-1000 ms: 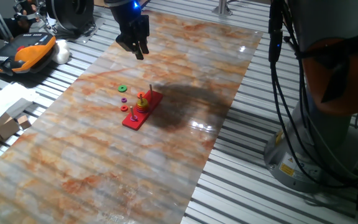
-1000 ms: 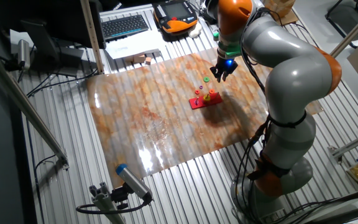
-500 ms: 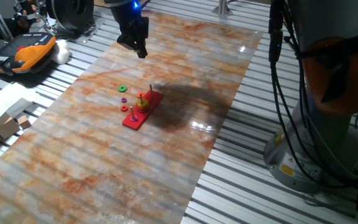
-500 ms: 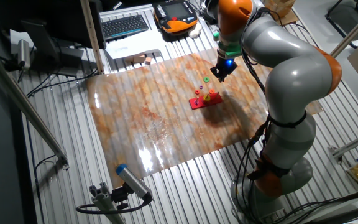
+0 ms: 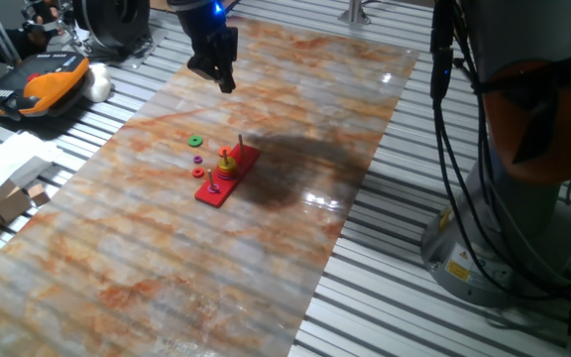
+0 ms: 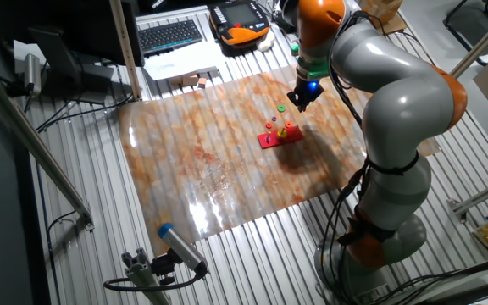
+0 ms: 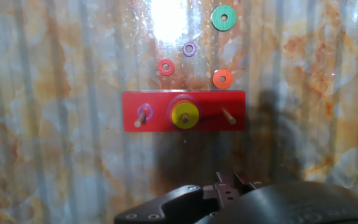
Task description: Take out one Hanoi block and throw it aside
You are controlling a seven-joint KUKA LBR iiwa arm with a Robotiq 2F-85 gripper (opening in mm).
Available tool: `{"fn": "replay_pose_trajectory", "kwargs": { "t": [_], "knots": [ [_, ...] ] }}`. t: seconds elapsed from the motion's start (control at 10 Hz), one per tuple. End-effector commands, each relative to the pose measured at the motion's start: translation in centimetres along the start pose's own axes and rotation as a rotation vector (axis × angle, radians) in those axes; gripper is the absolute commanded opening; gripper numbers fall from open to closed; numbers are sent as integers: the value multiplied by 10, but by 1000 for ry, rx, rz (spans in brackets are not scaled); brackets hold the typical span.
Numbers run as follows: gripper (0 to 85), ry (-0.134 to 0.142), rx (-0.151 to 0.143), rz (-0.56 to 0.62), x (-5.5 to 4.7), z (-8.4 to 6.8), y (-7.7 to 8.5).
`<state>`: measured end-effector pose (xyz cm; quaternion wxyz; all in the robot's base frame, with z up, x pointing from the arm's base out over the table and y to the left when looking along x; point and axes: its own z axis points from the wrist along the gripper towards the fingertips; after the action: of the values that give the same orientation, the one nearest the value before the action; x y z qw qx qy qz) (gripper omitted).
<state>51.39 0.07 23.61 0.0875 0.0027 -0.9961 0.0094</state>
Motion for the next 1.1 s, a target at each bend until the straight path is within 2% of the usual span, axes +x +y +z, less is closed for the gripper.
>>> {"fn": "replay_pose_trajectory", "kwargs": {
  "t": [0.0,0.2,0.4,0.6,0.8,0.9,1.0],
  "knots": [
    [170,-1,0,0,0,0,0],
    [170,1,5,-27,0,0,0],
    [170,-13,3,-19,2,0,0],
    [170,-13,6,-36,2,0,0],
    [170,-15,0,-12,2,0,0],
    [170,-32,-12,-1,2,0,0],
    [170,-77,-46,23,2,0,0]
  ]
}}
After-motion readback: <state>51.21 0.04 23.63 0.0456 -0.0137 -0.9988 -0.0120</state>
